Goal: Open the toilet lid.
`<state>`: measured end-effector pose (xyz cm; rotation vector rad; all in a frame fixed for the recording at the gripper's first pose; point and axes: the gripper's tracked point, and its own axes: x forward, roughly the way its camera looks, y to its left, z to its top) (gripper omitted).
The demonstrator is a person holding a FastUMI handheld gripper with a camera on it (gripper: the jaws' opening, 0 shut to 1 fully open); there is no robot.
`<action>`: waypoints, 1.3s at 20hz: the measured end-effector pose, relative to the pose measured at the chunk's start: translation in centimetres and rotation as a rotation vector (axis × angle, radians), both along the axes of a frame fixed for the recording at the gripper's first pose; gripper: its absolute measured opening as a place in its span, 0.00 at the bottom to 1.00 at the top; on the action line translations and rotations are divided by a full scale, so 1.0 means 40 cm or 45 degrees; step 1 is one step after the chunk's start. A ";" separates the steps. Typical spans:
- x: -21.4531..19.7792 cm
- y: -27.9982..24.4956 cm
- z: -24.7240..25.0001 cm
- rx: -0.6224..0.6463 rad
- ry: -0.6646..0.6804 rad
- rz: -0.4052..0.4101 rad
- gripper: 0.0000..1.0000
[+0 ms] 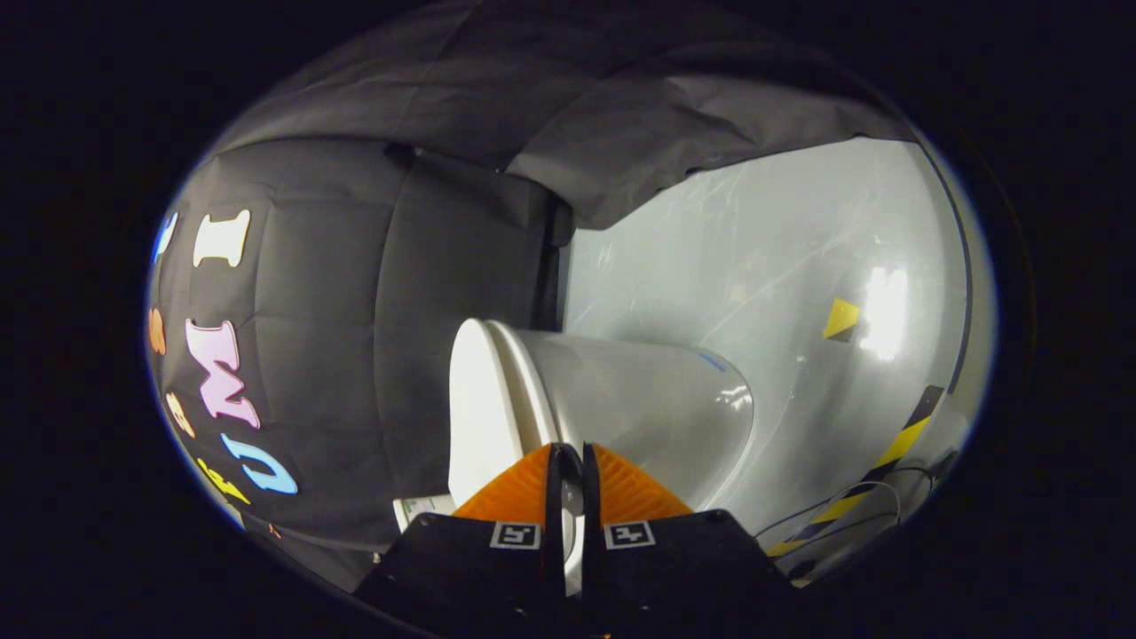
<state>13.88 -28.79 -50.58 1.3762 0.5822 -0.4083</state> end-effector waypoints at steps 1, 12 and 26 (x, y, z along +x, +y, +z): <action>0.011 0.007 0.002 0.031 -0.018 -0.014 0.12; 0.012 0.047 0.157 -0.283 -0.077 0.108 0.05; 0.043 0.273 0.598 -1.013 -0.205 0.326 0.05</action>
